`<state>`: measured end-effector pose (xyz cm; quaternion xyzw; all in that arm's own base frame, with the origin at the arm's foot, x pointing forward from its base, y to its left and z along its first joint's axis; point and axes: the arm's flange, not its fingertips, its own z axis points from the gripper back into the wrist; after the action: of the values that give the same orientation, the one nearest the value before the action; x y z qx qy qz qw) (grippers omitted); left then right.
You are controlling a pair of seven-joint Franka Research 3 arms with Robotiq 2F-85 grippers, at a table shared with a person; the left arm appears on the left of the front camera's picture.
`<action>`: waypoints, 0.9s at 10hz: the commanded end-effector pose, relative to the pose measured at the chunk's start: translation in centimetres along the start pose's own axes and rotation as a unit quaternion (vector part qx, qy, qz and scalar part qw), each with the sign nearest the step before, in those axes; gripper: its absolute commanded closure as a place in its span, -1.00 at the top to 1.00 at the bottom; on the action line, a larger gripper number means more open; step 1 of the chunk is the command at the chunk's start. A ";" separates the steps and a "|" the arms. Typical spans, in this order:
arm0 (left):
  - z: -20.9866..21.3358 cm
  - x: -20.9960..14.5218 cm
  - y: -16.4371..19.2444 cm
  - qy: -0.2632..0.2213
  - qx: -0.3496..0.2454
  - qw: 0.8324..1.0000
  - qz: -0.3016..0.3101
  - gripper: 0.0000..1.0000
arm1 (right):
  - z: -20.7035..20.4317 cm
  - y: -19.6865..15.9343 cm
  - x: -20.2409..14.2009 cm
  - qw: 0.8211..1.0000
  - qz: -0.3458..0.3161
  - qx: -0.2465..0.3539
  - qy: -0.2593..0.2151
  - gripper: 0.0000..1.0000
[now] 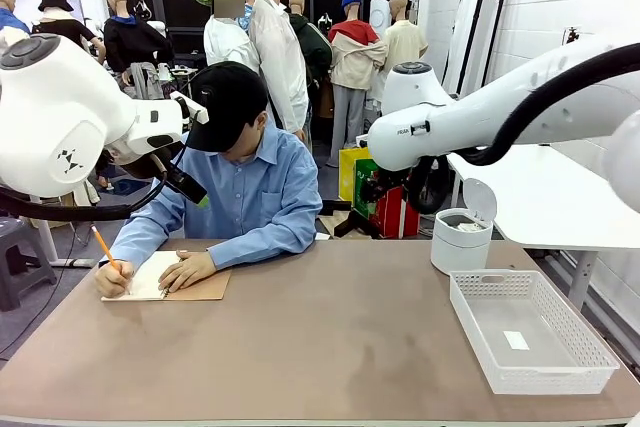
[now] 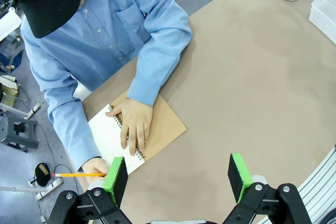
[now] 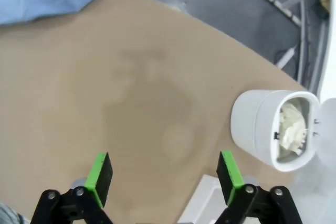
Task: Sort the paper based on its condition.
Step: If a person hands you a paper, place it in the Organizing basket , and if it's crumpled, put it in the Trash can.
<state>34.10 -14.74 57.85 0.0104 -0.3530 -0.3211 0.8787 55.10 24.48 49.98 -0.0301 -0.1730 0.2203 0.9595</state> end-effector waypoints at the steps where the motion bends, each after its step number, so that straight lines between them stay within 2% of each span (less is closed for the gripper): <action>1: 0.0 0.0 0.0 0.000 0.001 1.000 -0.002 1.00 | 0.6 1.1 -4.4 0.999 0.036 0.033 -0.018 1.00; 4: 0.0 0.0 0.0 0.000 0.001 1.000 -0.002 1.00 | 0.2 2.3 -7.4 0.995 0.064 0.077 -0.031 1.00; 5: 0.0 0.0 0.0 0.000 0.001 1.000 -0.002 1.00 | -0.1 2.1 -7.4 0.994 0.069 0.085 -0.029 1.00; 6: 0.0 0.0 0.0 0.000 0.001 1.000 -0.002 1.00 | -0.2 1.1 -6.9 0.993 0.080 0.083 -0.035 1.00; 7: 0.0 0.0 0.0 0.000 0.001 1.000 -0.002 1.00 | 0.3 3.1 -6.7 0.996 0.058 0.060 -0.021 1.00; 9: 0.0 0.0 0.0 0.000 0.001 1.000 -0.002 1.00 | 0.3 3.1 -6.7 0.996 0.058 0.060 -0.021 1.00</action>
<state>34.10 -14.75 57.85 0.0104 -0.3531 -0.3212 0.8787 48.24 24.10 47.64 0.0281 -0.1782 0.2942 0.9386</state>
